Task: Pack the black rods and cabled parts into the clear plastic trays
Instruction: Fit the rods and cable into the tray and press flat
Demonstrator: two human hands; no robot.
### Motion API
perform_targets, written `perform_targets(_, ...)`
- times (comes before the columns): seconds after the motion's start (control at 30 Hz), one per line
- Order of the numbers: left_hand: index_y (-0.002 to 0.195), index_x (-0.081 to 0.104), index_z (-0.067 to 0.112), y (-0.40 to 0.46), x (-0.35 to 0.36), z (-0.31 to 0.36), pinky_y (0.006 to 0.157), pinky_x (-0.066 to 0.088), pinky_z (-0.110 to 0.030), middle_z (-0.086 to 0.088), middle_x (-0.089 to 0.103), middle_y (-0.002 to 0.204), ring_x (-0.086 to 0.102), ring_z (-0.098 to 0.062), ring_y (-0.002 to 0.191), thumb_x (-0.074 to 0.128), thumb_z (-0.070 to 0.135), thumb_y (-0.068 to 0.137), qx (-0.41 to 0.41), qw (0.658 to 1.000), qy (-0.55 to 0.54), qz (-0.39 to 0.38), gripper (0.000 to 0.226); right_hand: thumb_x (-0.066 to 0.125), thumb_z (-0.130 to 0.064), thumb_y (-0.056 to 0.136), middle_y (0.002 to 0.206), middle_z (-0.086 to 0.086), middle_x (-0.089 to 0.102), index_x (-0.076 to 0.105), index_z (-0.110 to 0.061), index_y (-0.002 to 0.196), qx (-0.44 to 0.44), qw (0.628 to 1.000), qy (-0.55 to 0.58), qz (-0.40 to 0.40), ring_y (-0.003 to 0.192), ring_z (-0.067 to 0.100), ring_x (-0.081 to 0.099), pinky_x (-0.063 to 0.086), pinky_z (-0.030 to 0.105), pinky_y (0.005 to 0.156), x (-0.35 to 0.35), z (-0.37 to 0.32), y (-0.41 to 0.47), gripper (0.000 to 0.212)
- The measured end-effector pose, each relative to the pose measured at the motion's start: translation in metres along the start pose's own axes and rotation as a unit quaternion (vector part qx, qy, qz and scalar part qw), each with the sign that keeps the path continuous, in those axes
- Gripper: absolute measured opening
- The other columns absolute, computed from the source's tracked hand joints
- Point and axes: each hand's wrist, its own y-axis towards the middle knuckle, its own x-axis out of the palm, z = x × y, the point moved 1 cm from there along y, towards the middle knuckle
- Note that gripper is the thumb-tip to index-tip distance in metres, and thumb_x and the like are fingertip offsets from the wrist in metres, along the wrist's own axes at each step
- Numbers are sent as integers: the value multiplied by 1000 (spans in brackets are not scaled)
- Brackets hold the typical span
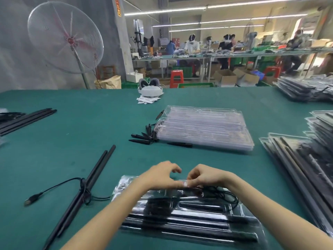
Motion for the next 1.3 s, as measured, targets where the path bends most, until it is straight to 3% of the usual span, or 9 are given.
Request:
perform_targets(0.1,118,61,13,19,9,11,84,43,-27,-5,64,115,58,-18,102,66,43,85,4,999,2,-42,45,64,-44,88,65,-5,54,67,-21,73,-6,998,-58,14,56,2,44,35,18,58,-11,-4,-12,27)
perform_targets(0.23,109,61,20,19,5,3,65,36,-10,10,61,98,51,-1,80,69,40,84,15,999,-48,-14,32,60,-49,88,68,-4,62,70,-14,80,73,994,-80,4,65,8,57,48,19,66,-60,10,-46,37)
perform_targets(0.37,101,62,21,12,-4,-4,72,40,-16,15,58,87,53,-4,80,71,36,83,22,997,-75,23,25,66,-41,83,71,1,62,71,-21,77,80,995,54,-16,65,10,55,46,20,66,-88,36,-83,21)
perform_targets(0.5,97,61,23,12,-8,-2,69,40,-12,18,58,84,53,1,76,72,35,82,18,996,-83,20,23,69,-40,79,71,2,60,73,-13,86,105,980,169,-17,68,13,54,44,20,65,-81,59,-100,29)
perform_targets(0.67,97,63,20,12,-5,-2,82,45,-23,9,64,90,58,-8,84,73,32,82,-9,994,-105,25,22,74,-38,70,79,7,63,73,-10,77,101,936,324,97,65,6,60,47,17,58,-49,70,-107,28)
perform_targets(1.0,93,62,21,15,-2,-1,78,45,-23,12,62,84,56,-7,79,74,31,81,-11,993,-119,26,20,72,-17,70,56,8,60,64,-3,64,105,910,359,180,43,7,49,38,11,43,-36,66,-103,17)
perform_targets(1.13,82,58,31,6,-29,12,76,43,-27,19,59,79,53,-7,74,78,36,74,47,980,-55,184,23,75,-27,63,64,9,63,69,-5,67,-28,913,307,268,56,11,54,44,15,55,-53,51,-108,23)
perform_targets(1.23,77,53,28,-11,-39,31,73,38,-30,16,57,75,52,-10,70,82,32,68,135,929,46,342,30,76,-26,64,72,1,69,69,-9,72,-123,907,238,326,69,6,61,49,14,68,-72,41,-120,20)
perform_targets(1.3,74,51,23,-24,-28,39,66,33,-28,9,55,73,54,-18,66,82,22,63,183,895,152,377,34,79,-24,66,78,-1,71,70,-14,71,-178,922,130,319,73,6,64,50,14,73,-75,38,-132,14)
